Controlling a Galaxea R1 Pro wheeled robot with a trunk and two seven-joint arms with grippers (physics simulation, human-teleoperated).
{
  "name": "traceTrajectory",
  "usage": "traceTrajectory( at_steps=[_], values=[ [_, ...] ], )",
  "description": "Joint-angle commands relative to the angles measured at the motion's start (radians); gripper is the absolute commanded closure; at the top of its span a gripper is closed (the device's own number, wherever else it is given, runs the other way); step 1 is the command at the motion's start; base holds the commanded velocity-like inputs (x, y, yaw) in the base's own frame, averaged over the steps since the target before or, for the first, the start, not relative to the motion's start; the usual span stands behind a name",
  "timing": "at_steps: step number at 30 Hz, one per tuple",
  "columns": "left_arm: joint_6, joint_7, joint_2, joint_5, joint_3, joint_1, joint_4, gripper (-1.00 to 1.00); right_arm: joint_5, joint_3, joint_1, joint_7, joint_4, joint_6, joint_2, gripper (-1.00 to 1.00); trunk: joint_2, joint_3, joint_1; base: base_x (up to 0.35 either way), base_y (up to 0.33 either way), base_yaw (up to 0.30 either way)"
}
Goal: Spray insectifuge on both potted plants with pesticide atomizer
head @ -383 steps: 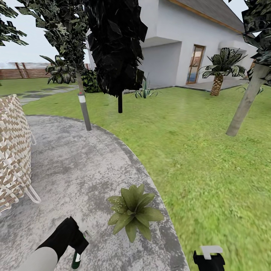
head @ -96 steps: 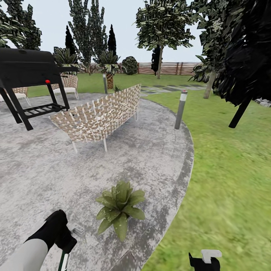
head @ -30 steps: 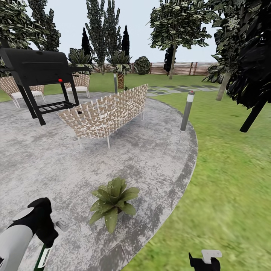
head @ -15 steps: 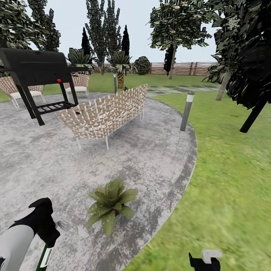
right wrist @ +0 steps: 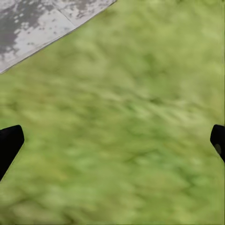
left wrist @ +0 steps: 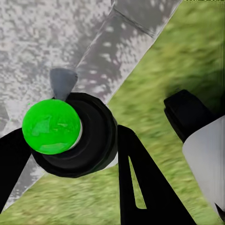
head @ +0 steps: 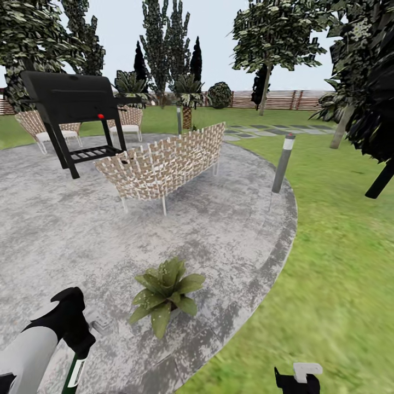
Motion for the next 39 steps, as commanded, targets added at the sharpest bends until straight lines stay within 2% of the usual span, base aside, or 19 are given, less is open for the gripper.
traceTrajectory(
  at_steps=[1, 7, 20, 26, 33, 36, 39],
  values=[
    [0.009, -0.008, -0.001, -0.008, 0.007, -0.001, -0.001, 1.00, 0.010, -0.006, 0.000, -0.004, 0.001, -0.003, 0.000, -1.00, 0.000, -0.001, 0.000, 0.059, -0.172, 0.277],
    [0.010, -0.007, -0.009, -0.005, 0.006, -0.001, -0.001, 1.00, 0.011, -0.007, 0.000, -0.004, 0.001, -0.003, -0.002, -1.00, 0.000, -0.001, 0.000, 0.041, -0.256, 0.077],
    [0.011, -0.007, -0.009, -0.004, 0.007, -0.001, -0.001, 1.00, 0.011, -0.006, 0.000, -0.004, 0.001, -0.003, -0.001, -1.00, 0.000, -0.001, 0.000, 0.001, -0.270, 0.005],
    [0.012, -0.008, -0.008, -0.006, 0.007, -0.002, -0.003, 1.00, 0.011, -0.006, 0.000, -0.004, 0.001, -0.003, 0.000, -1.00, 0.000, -0.001, 0.000, -0.019, -0.269, 0.228],
    [0.013, -0.009, -0.008, -0.004, 0.008, -0.004, -0.003, 1.00, 0.010, -0.006, 0.000, -0.004, 0.001, -0.003, 0.000, -1.00, 0.000, -0.001, 0.000, -0.188, -0.172, 0.277],
    [0.019, -0.021, -0.012, -0.004, 0.006, -0.018, -0.004, 1.00, 0.011, -0.006, 0.000, -0.004, 0.001, -0.003, 0.000, -1.00, 0.000, -0.001, 0.000, -0.030, -0.018, 0.278],
    [0.021, -0.078, -0.041, -0.020, 0.002, -0.078, -0.010, 1.00, 0.011, -0.006, -0.001, -0.004, 0.001, -0.003, 0.000, -1.00, 0.000, -0.001, 0.000, -0.004, -0.002, 0.216]
  ],
)
